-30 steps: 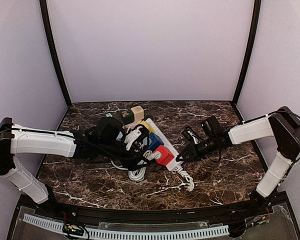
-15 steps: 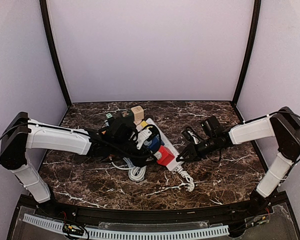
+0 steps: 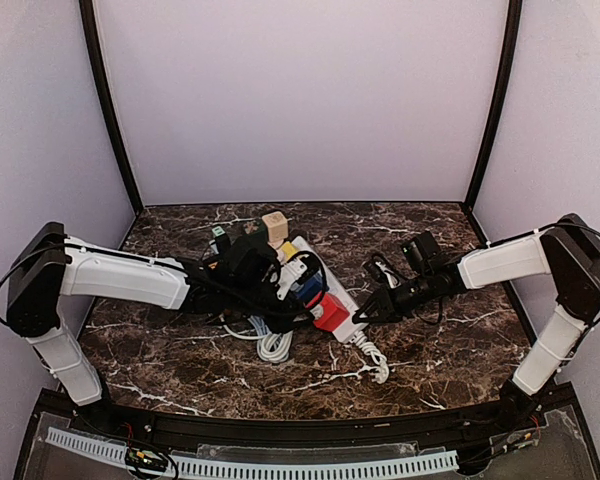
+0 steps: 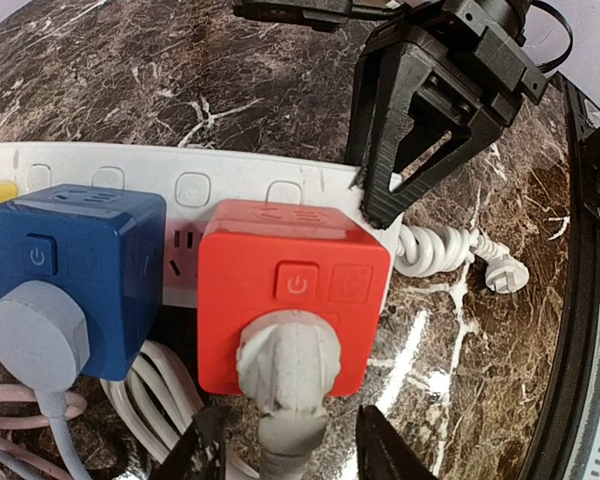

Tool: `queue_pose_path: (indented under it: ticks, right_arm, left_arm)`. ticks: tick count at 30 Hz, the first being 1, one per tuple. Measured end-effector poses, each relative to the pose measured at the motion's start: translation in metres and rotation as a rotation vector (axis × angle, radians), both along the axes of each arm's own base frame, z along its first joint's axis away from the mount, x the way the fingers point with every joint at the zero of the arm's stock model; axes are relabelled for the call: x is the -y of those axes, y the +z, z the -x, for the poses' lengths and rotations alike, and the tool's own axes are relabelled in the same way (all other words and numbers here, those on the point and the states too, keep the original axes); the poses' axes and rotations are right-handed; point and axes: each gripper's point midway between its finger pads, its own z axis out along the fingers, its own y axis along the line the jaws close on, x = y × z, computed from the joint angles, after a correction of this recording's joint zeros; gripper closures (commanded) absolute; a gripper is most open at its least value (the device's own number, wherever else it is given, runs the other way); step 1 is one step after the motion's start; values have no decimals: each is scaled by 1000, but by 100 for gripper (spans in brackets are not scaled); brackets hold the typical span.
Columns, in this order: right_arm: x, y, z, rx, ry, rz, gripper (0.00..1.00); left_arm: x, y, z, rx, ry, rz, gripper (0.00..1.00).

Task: Pull the plug off the socket
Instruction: Remove the plug from the socket.

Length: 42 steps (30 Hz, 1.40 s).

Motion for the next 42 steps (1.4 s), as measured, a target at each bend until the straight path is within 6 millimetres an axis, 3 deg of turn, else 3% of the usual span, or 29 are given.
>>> queue_pose_path:
  ticks: [6,15,22,26,32,33,34,41,42]
  right_arm:
    - [0,0,0,-1,-1,0,100]
    - [0,0,-1,0,-4,2,100]
    - [0,4,-1,37,-1,14,45]
    - [-3,26,-5,127,11,-13,24]
    - [3,63,-8,266,-26,-46,11]
    - [5,67,-6,292,-31,-42,3]
    - [7,69,-4,309,-36,-38,2]
    - [9,83,10,482,-89,67,1]
    - [1,83,20,507,-70,80,1]
  left_arm:
    - [-1,-10,0,-14,5,-24,64]
    - [0,-12,0,-24,5,-28,97]
    - [1,-10,3,-30,-17,-35,99]
    - [1,-3,3,-43,-32,-80,99]
    - [-3,3,6,-93,-77,-150,99]
    - [-5,5,5,-108,-82,-155,99]
    - [-6,6,5,-126,-90,-154,99]
    - [-16,13,-4,-225,-99,-83,99]
    - [-17,13,-6,-229,-100,-75,99]
